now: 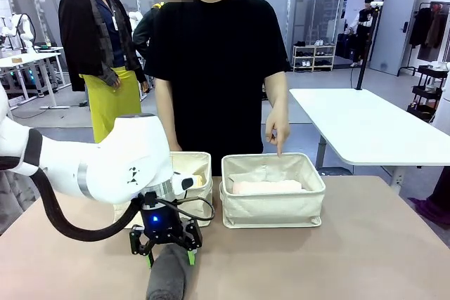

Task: Divide the towels into two baskets.
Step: Pick up one hotel-folded towel from the bottom of the table and place it in the Fabric basket indicated by the person.

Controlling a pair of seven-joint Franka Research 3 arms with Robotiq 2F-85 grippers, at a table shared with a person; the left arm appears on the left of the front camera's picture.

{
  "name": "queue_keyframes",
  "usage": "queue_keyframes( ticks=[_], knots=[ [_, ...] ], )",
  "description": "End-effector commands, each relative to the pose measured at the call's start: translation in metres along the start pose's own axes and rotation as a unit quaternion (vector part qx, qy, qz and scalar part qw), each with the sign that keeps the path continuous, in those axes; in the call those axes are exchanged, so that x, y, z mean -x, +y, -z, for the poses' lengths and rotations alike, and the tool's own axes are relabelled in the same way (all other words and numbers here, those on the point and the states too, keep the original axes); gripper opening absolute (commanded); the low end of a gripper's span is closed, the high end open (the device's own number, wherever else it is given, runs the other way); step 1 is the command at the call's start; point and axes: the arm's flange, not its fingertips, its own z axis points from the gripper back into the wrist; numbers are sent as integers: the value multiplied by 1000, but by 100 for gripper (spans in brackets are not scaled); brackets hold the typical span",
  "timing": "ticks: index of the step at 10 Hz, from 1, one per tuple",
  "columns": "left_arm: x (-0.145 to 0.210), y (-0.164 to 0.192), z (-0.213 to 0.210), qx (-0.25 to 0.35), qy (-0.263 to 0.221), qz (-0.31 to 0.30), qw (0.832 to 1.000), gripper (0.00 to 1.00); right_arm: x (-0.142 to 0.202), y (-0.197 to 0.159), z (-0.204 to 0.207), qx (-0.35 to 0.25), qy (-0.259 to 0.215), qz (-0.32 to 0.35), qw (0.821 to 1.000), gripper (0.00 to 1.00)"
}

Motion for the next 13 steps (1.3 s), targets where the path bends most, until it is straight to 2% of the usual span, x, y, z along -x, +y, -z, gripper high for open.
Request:
queue_keyframes(
  ticks=[1,2,6,7,8,9,10,11,13],
  knots=[
    [-3,-6,11,6,-9,-8,1000,100,0,5,-1,-4,-2,-2,1000,100],
    [-4,-4,20,-12,-14,-17,1000,100,0,5,-1,-4,-2,-2,1000,100],
    [-6,-5,34,-16,-32,0,999,63,0,5,-1,-4,-2,-2,1000,100],
    [-5,-5,33,-16,-34,1,999,74,0,5,-1,-4,-2,-2,1000,100],
    [-4,-4,30,-15,-41,1,999,44,0,5,-1,-4,-2,-2,1000,100],
    [-2,-4,25,-16,-46,2,999,55,0,5,-1,-4,-2,-2,1000,100],
    [1,-5,18,-15,-53,4,998,25,0,5,-1,-4,-2,-2,1000,100],
    [6,-9,2,-17,-67,15,997,49,0,5,-1,-4,-2,-2,1000,100],
    [20,-17,-44,-25,-82,65,994,49,0,5,-1,-4,-2,-2,1000,100]
  ],
)
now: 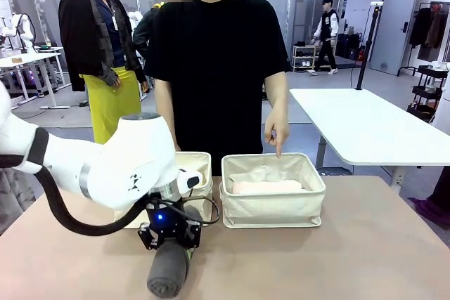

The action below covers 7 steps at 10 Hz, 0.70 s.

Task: Divide the towels into two baskets.
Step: Pick up one hotel-folded towel from the bottom of the table and place it in the Fabric basket indicated by the person.

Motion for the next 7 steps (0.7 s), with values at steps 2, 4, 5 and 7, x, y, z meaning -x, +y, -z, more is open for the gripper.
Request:
queue_keyframes(
  ticks=[2,4,5,7],
  knots=[
    [12,-22,-87,-7,-53,87,995,49,0,5,-1,-4,-2,-2,1000,100],
    [3,-42,-119,18,-56,145,988,49,0,5,-1,-4,-2,-2,1000,100],
    [3,-51,-126,10,-67,154,986,49,0,5,-1,-4,-2,-2,1000,100],
    [9,-49,-131,8,-75,137,988,49,0,5,-1,-4,-2,-2,1000,100]
  ],
)
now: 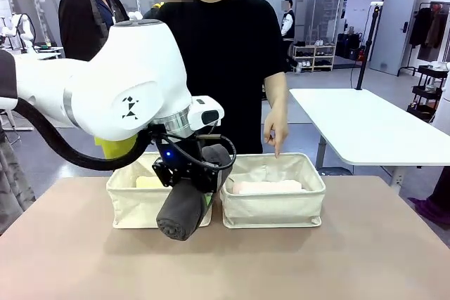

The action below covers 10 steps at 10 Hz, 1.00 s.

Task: Divide the towels into two baskets.
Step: Pick up one hotel-folded towel from the bottom of the table and place it in the Fabric basket indicated by the person.

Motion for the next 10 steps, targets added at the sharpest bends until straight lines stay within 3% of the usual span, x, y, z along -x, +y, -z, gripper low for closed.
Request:
queue_keyframes(
  ticks=[1,4,5,6,8,9,10],
  knots=[
    [5,4,4,-4,3,-3,1000,49,0,5,-1,-4,-2,-2,1000,100],
    [2,3,5,-2,5,-2,1000,49,0,5,-1,-4,-2,-2,1000,100],
    [-16,4,7,-46,14,63,997,49,0,5,-1,-4,-2,-2,1000,100],
    [-36,-2,3,-43,0,161,986,49,0,5,-1,-4,-2,-2,1000,100],
    [-78,-27,-1,-55,9,325,944,49,0,5,-1,-4,-2,-2,1000,100],
    [-100,-38,-2,-16,15,405,914,49,0,5,-1,-4,-2,-2,1000,100],
    [-123,-50,3,-26,44,474,879,49,0,5,-1,-4,-2,-2,1000,100]
  ],
)
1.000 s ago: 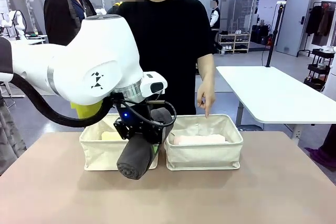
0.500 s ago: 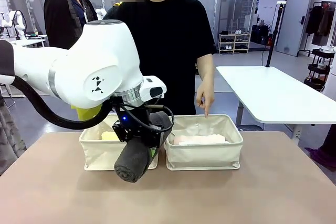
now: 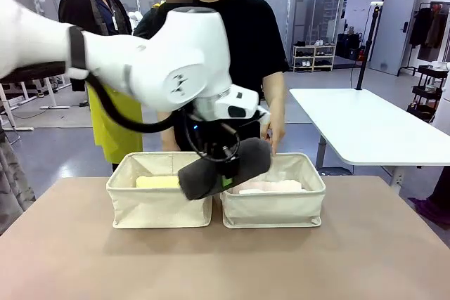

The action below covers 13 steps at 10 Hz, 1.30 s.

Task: Divide the towels into two baskets.
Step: Pick up one hotel-folded towel from the bottom of the table and place it in the Fabric basket indicated by the person.

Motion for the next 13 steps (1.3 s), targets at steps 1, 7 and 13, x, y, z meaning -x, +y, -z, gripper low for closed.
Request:
queue_keyframes(
  ticks=[1,7,13],
  knots=[
    [-48,24,-1,8,44,147,988,49,0,5,-1,-4,-3,-2,1000,100],
    [-138,46,73,-112,42,139,983,49,0,5,-1,-4,-3,-2,1000,100],
    [-131,38,110,-149,42,149,977,49,0,5,-1,-4,-3,-2,1000,100]
  ],
)
